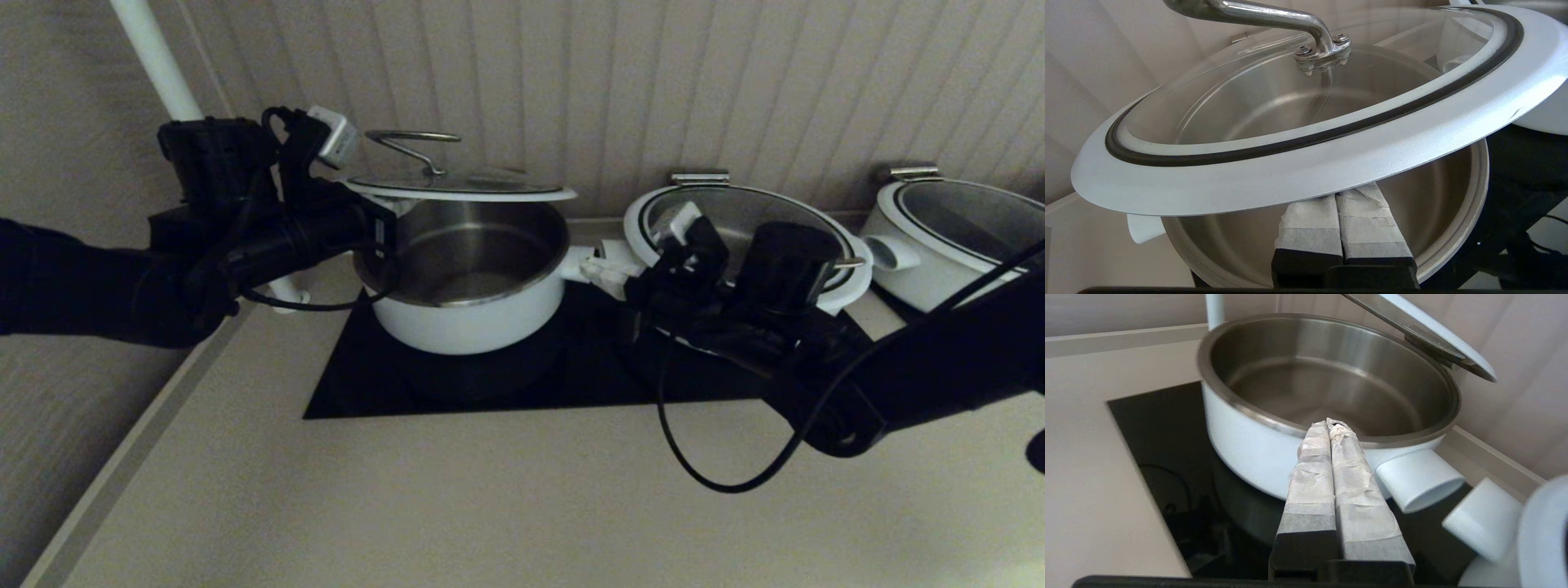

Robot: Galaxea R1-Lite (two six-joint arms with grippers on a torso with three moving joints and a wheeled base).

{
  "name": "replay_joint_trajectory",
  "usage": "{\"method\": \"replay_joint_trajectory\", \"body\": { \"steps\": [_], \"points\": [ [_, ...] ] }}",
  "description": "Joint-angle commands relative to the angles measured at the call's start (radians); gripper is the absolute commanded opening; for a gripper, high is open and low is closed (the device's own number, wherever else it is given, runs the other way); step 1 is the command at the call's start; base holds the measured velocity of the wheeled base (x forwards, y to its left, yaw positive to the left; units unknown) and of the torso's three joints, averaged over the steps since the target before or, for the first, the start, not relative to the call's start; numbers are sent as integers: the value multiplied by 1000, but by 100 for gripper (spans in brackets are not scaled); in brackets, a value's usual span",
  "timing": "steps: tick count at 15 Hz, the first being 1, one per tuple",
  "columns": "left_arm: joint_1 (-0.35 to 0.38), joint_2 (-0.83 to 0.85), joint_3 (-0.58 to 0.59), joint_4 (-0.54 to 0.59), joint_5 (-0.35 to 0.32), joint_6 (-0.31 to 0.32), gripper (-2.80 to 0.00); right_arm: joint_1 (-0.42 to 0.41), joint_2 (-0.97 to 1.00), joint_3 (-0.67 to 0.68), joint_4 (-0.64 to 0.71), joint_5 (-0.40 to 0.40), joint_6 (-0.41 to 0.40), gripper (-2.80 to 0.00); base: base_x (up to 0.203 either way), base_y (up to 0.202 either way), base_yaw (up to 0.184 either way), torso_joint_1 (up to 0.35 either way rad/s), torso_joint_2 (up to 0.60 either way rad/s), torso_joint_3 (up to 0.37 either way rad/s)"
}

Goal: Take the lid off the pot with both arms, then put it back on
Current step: Open the pot lid completely

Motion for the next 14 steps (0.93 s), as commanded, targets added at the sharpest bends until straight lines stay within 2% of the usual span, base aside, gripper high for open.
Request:
{"method": "replay_joint_trajectory", "body": {
  "steps": [1, 14],
  "points": [
    [0, -7, 0, -4, -1, 2, -280, -1, -89, 68, -5, 3, -1, -280, 0, 0, 0, 0, 0, 0],
    [0, -22, 0, -4, 3, 2, -280, -32, -498, 518, 2, -10, 0, -280, 0, 0, 0, 0, 0, 0]
  ]
}}
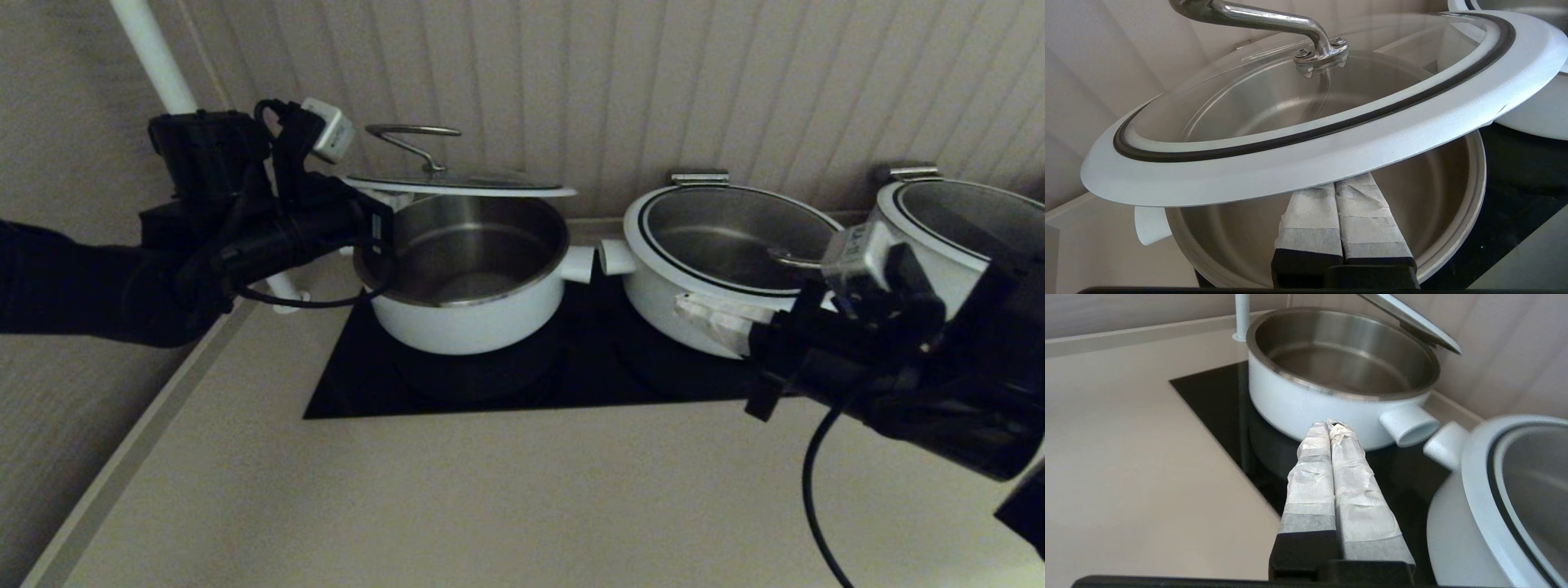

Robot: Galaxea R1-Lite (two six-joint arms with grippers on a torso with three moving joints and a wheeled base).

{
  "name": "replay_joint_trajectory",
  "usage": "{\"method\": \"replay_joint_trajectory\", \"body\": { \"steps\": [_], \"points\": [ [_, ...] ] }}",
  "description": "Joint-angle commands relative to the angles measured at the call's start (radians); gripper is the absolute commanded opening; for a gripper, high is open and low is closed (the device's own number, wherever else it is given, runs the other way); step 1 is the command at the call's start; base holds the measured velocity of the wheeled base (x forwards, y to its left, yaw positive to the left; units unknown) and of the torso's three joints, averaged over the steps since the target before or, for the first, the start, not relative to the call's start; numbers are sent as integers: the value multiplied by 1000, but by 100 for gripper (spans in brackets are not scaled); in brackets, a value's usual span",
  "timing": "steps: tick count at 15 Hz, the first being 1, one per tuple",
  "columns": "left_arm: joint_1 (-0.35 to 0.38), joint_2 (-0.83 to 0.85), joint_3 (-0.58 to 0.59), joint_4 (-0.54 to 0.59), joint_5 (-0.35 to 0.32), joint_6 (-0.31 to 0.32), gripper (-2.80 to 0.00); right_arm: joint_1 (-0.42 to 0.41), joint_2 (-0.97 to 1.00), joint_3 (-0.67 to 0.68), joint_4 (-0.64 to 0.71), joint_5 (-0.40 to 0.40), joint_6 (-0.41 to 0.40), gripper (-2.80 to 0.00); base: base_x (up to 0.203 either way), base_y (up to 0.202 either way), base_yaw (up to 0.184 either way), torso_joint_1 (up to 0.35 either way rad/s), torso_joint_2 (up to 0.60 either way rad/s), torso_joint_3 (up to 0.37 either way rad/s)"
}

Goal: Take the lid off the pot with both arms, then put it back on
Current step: Open the pot lid completely

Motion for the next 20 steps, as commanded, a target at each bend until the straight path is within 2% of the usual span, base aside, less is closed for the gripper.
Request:
{"method": "replay_joint_trajectory", "body": {
  "steps": [1, 4, 8, 12, 20],
  "points": [
    [0, -6, -1, -4, -1, 1, -280, -14, -76, 64, -7, -28, -2, -280, 0, 0, 0, 0, 0, 0],
    [0, -9, 4, -4, -1, 1, -280, -36, -99, 116, -10, -110, -2, -280, 0, 0, 0, 0, 0, 0],
    [0, -12, 5, -4, -1, 1, -280, -92, -120, 164, -10, -130, -3, -280, 0, 0, 0, 0, 0, 0],
    [0, -11, 4, -4, -1, 1, -280, -123, -149, 225, -11, -205, -3, -280, 0, 0, 0, 0, 0, 0],
    [0, -26, 2, -4, -1, 1, -280, -129, -248, 349, -9, -366, 16, -280, 0, 0, 0, 0, 0, 0]
  ]
}}
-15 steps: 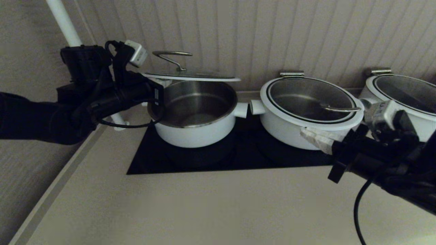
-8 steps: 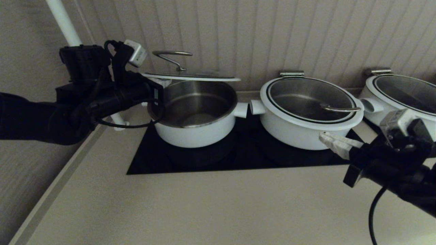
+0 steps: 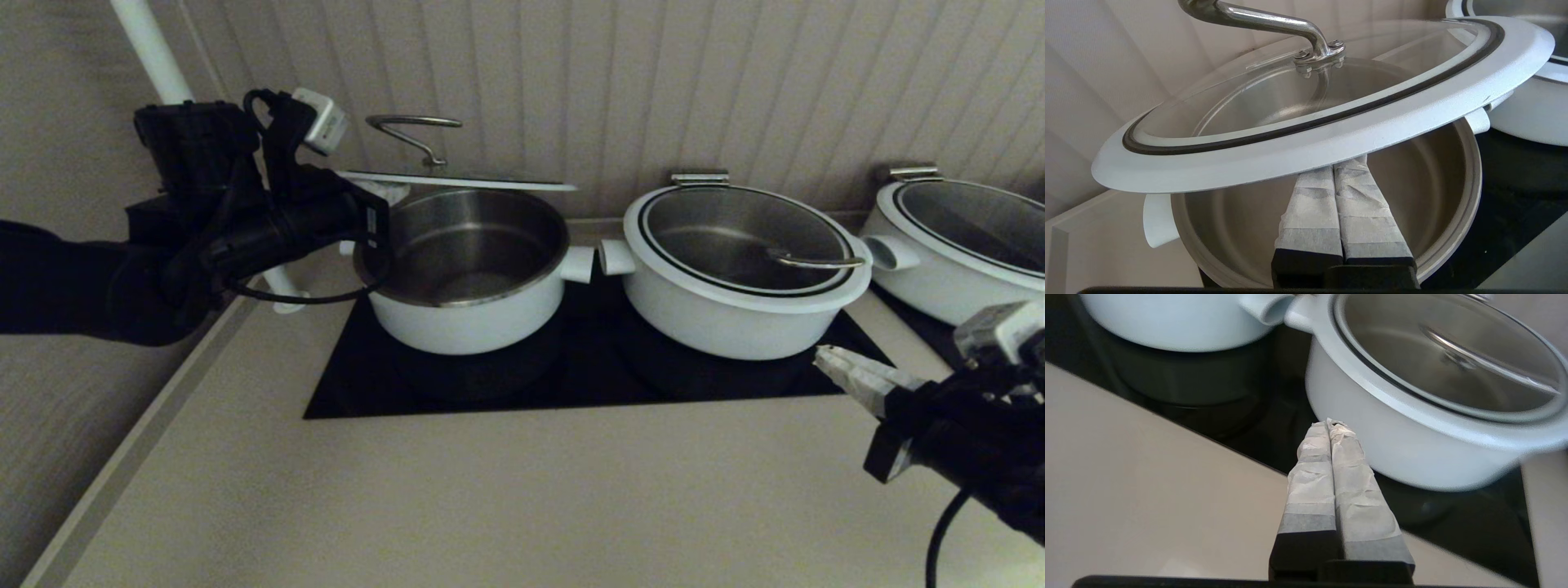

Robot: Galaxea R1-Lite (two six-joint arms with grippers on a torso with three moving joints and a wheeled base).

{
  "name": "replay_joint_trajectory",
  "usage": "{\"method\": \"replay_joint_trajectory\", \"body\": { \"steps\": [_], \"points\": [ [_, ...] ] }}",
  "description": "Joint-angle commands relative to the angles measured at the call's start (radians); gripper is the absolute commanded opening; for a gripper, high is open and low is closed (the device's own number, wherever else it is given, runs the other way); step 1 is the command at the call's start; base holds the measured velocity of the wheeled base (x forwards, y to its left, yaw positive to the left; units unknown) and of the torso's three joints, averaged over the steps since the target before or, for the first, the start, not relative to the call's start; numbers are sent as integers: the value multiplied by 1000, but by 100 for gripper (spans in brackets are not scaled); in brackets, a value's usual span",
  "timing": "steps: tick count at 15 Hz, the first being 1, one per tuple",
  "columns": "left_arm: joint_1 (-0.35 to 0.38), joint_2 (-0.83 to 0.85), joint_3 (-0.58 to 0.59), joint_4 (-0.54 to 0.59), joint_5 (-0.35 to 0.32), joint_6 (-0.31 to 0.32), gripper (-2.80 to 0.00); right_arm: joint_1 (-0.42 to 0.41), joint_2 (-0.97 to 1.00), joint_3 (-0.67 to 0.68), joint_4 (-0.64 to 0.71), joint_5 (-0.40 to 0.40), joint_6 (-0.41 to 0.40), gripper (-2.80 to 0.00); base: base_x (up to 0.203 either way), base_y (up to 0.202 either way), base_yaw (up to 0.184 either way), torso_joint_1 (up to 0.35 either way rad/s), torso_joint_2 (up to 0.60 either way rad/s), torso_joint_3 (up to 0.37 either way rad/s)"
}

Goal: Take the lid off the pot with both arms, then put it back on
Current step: Open the pot lid completely

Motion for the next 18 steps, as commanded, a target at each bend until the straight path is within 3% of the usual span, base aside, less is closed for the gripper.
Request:
{"method": "replay_joint_trajectory", "body": {
  "steps": [1, 3, 7, 9, 12, 18],
  "points": [
    [0, -7, 1, -4, -2, 1, -280, -5, -42, 44, -6, -18, 17, -280, 0, 0, 0, 0, 0, 0],
    [0, -7, 1, -4, -2, 1, -280, -40, -73, 76, -5, -36, 29, -280, 0, 0, 0, 0, 0, 0],
    [-1, -12, 4, -4, -2, 1, -280, -233, -159, 163, -5, -35, 30, -280, 0, 0, 0, 0, 0, 0],
    [-1, -12, 6, -4, -2, 0, -280, -278, -227, 186, 45, -38, 35, -280, 0, 0, 0, 0, 0, 0],
    [-1, -13, 7, -4, -2, 0, -280, -294, -319, 187, 145, -36, 34, -280, 0, 0, 0, 0, 0, 0],
    [-1, -18, 7, -4, 28, -2, -280, -294, -644, 187, 529, -30, 35, -280, 0, 0, 0, 0, 0, 0]
  ]
}}
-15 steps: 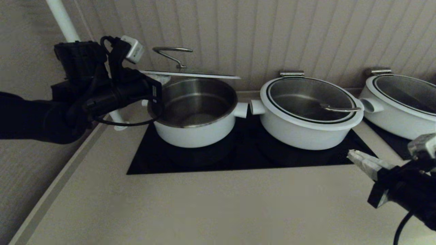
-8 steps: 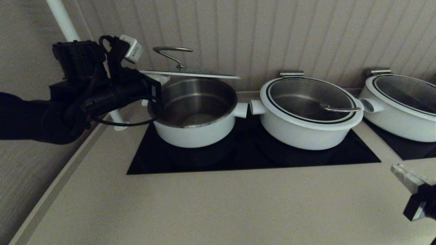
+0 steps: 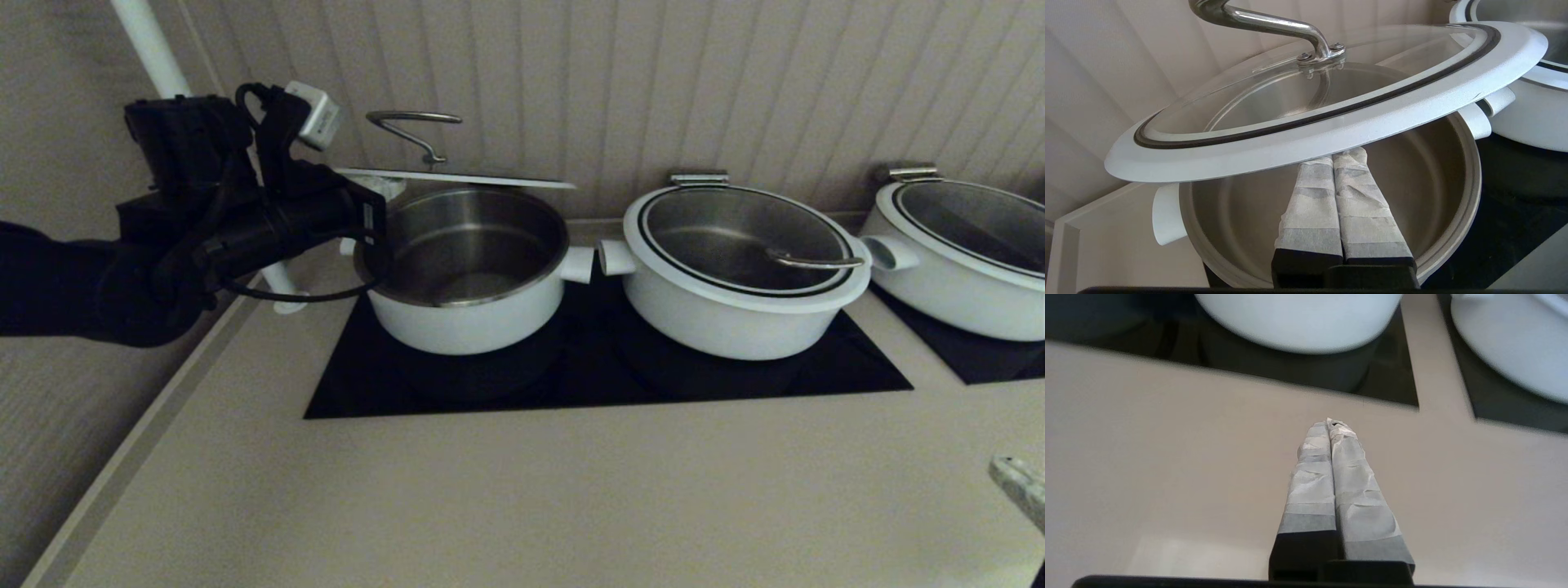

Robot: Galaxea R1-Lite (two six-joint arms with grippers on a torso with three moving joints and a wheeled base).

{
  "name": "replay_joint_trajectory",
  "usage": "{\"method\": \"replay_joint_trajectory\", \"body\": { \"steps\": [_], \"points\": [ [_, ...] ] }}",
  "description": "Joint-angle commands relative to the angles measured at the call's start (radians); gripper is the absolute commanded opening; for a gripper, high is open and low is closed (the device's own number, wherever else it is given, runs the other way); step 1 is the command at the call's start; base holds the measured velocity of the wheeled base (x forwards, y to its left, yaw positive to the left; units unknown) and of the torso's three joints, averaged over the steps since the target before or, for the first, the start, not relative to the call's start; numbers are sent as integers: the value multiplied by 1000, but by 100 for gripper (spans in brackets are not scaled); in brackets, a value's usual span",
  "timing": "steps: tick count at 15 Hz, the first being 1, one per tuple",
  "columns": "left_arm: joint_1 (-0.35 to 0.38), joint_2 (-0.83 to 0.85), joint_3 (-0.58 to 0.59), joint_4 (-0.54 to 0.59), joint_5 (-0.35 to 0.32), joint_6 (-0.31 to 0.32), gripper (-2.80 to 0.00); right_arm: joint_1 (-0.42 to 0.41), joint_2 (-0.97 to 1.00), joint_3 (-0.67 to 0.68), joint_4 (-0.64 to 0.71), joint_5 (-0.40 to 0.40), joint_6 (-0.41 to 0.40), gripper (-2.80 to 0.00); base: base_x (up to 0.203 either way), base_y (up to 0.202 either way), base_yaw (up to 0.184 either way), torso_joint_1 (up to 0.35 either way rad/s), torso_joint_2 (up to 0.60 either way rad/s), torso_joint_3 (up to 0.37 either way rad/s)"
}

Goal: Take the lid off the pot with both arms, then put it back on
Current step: Open the pot lid completely

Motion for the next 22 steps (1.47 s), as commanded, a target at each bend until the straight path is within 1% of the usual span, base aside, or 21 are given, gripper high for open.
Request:
{"method": "replay_joint_trajectory", "body": {
  "steps": [1, 6, 8, 9, 12, 13, 22],
  "points": [
    [0, -5, 0, -4, 0, 1, -280, 1, -178, 0, 141, 2, 0, -280, 0, 0, 0, 0, 0, 0],
    [0, -14, 1, -4, 6, -3, -280, 4, -447, 0, 441, 23, 2, -280, 0, 0, 0, 0, 0, 0],
    [0, -21, 3, -4, 6, -3, -280, 2, -577, 0, 587, 36, 2, -280, 0, 0, 0, 0, 0, 0],
    [0, -23, 6, -4, 6, -1, -280, -2, -606, 0, 653, 42, 4, -280, 0, 0, 0, 0, 0, 0],
    [0, -31, 14, -4, 6, -1, -280, -5, -615, 0, 719, 48, 57, -280, 0, 0, 0, 0, 0, 0],
    [0, -34, 15, -4, 6, -1, -280, -7, -617, 0, 723, 48, 77, -280, 0, 0, 0, 0, 0, 0],
    [0, -39, 29, -4, 6, -4, -280, -8, -622, 0, 722, 48, 83, -280, 0, 0, 0, 0, 0, 0]
  ]
}}
